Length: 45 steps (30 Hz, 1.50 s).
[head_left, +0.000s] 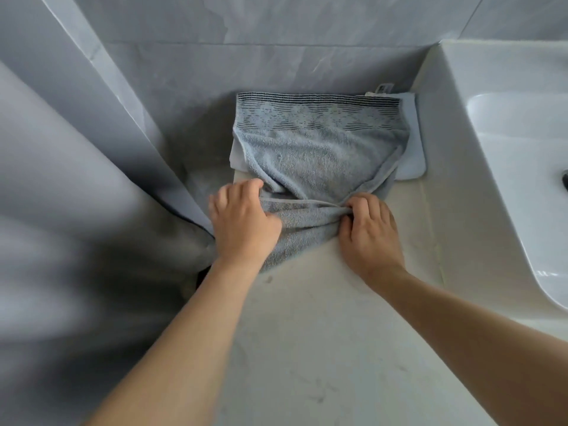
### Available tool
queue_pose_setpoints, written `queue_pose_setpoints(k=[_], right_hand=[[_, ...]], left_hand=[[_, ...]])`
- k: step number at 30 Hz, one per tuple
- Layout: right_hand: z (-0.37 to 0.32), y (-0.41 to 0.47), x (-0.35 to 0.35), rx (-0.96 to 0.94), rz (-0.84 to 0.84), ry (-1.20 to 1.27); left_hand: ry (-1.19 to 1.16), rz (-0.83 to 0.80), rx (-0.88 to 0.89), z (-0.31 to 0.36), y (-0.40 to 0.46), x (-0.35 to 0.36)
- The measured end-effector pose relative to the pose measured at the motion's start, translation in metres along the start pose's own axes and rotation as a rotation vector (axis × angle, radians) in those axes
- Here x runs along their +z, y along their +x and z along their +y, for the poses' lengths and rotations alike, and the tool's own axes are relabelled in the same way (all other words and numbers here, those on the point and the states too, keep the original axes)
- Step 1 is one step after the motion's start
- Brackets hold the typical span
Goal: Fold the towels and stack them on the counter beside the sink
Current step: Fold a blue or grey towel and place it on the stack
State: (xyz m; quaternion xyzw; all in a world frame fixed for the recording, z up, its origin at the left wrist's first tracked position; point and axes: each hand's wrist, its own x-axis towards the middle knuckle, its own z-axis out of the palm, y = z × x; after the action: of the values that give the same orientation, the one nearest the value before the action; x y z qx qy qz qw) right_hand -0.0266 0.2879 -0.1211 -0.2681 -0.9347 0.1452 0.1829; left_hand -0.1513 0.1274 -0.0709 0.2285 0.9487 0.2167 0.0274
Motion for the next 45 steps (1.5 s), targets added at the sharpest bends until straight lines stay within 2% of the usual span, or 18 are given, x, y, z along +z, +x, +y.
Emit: queue_pose_setpoints(k=[2, 4, 9, 13, 19, 22, 25, 28, 30, 32, 35, 36, 37, 38, 40, 41, 42, 45], right_hand=[[0.000, 0.000, 0.000, 0.002, 0.009, 0.007], [0.000, 0.000, 0.000, 0.008, 0.017, 0.020], [-0.002, 0.002, -0.001, 0.025, 0.005, 0.067], [0.000, 0.002, -0.007, 0.041, -0.016, 0.143], [0.006, 0.005, -0.007, 0.040, -0.032, 0.204], [0.008, 0.003, -0.010, 0.128, -0.030, 0.409], [0.009, -0.001, -0.018, 0.218, -0.031, 0.589], [0.000, -0.001, -0.028, 0.375, 0.012, 0.749], [-0.004, 0.006, -0.035, 0.559, 0.034, 0.650], [-0.001, 0.007, -0.042, 0.633, -0.108, 0.566], [0.007, 0.004, -0.052, 0.419, -0.278, 0.587], [0.011, 0.005, -0.057, 0.354, -0.302, 0.519], [0.014, 0.007, -0.062, 0.303, -0.335, 0.423], [0.015, 0.010, -0.068, 0.255, -0.393, 0.298], [0.016, 0.014, -0.080, 0.138, -0.552, -0.071], [0.015, 0.014, -0.087, 0.058, -0.590, -0.302], [0.015, 0.013, -0.092, -0.033, -0.582, -0.535], [0.015, 0.008, -0.104, -0.244, -0.583, -1.095]], left_hand=[[0.175, -0.185, -0.081, -0.016, 0.011, -0.010], [0.317, -0.264, -0.052, -0.027, 0.012, -0.019], [0.465, -0.297, 0.221, -0.011, -0.006, -0.062], [0.467, -0.270, 0.433, 0.034, -0.070, -0.092], [0.234, -0.759, 0.317, 0.065, -0.153, -0.062], [0.094, -0.941, 0.190, 0.068, -0.164, -0.041], [0.131, -0.981, 0.161, 0.071, -0.175, -0.034], [0.295, -0.851, 0.253, 0.079, -0.187, -0.033], [0.204, -0.828, 0.252, 0.085, -0.192, -0.033], [-0.004, -1.042, 0.188, 0.092, -0.192, -0.035], [-0.060, -1.358, 0.072, 0.095, -0.173, -0.036], [-0.070, -1.351, 0.001, 0.093, -0.160, -0.034], [-0.092, -1.257, -0.071, 0.090, -0.144, -0.032], [-0.079, -1.052, -0.091, 0.085, -0.125, -0.030], [0.040, -0.531, 0.015, 0.069, -0.089, -0.025], [0.082, -0.364, 0.073, 0.058, -0.075, -0.019], [0.121, -0.315, 0.105, 0.046, -0.064, -0.011], [0.296, -0.393, 0.086, 0.018, -0.057, 0.025]])
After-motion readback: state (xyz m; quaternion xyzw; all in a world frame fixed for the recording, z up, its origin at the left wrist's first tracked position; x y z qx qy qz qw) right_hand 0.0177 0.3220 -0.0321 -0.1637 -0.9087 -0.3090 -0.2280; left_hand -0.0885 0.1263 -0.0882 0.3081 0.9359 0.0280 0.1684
